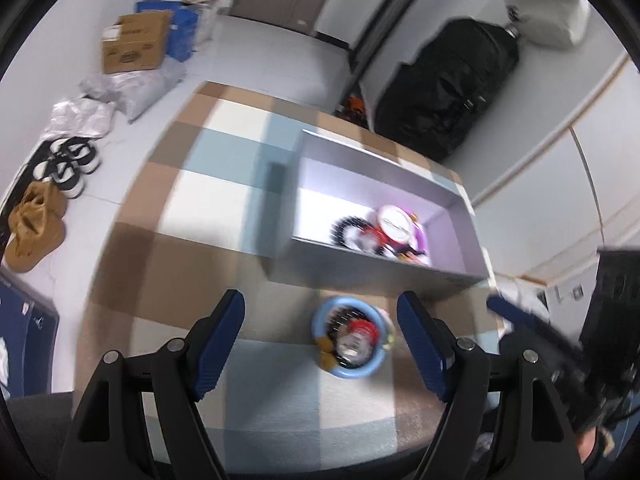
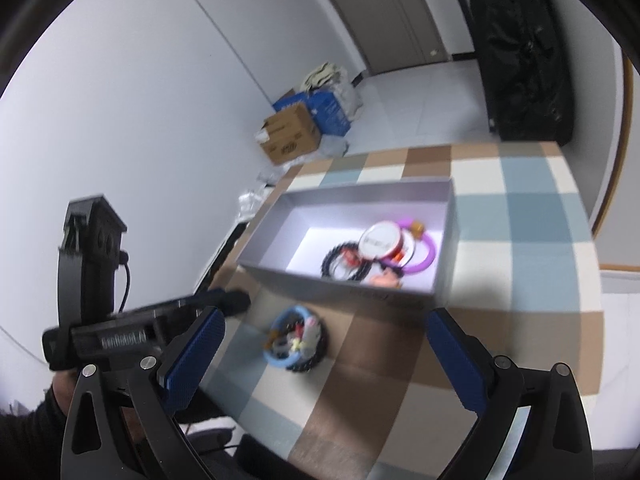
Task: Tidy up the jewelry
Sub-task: 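Move both tools back to the blue ring holder beside the box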
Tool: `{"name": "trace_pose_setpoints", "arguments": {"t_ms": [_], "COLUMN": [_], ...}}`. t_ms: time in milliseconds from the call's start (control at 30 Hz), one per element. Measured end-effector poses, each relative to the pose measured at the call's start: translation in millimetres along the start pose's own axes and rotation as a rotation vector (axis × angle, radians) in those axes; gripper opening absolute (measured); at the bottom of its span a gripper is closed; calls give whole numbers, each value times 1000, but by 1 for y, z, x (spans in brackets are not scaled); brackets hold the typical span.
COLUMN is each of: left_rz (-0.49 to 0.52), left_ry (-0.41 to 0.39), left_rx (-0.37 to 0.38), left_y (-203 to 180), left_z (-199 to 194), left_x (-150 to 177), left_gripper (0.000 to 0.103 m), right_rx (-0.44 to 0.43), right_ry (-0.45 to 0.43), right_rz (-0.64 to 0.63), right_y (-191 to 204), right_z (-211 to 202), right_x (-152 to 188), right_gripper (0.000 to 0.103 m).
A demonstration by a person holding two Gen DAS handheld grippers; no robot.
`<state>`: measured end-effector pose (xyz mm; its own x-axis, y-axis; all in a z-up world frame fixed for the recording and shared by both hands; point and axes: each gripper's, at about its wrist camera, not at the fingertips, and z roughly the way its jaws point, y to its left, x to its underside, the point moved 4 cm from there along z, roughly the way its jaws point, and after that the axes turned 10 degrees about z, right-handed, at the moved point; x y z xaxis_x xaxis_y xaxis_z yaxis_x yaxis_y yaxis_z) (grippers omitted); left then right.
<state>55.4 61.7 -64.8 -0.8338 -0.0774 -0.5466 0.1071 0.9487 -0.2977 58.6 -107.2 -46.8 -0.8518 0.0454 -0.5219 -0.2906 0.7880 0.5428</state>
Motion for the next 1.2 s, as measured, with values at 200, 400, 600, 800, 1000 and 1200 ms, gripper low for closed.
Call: {"name": "trace_pose_setpoints", "arguments": {"t_ms": [200,400,600,800,1000,1200], "left_rz": [-57,-56,-46,-53,-38,-49], "left_ry": [-65,-50,-37,-21,-7,9], "left_rx": [-47,-71,-69,-55,-59,-60], "left_y": [16,20,22,25,23,25], "left_z": [-12,-7,-8,-7,-3,-1], "left_x": [-5,-4,-3,-1,-1,1], "left_gripper": [79,85,85,85,85,85], "right_rx": [-2,-18,-3,12,30,60], "right_ry": [105,142,190,207,207,205], "right_rz": [34,38,18,-8,0,16], "right_y": [-4,-1,5,11,11,8], "right_z": [24,39,56,65,69,68], "right_x": [15,21,28,32,31,30], "right_gripper": [101,86,63,50,37,19]}}
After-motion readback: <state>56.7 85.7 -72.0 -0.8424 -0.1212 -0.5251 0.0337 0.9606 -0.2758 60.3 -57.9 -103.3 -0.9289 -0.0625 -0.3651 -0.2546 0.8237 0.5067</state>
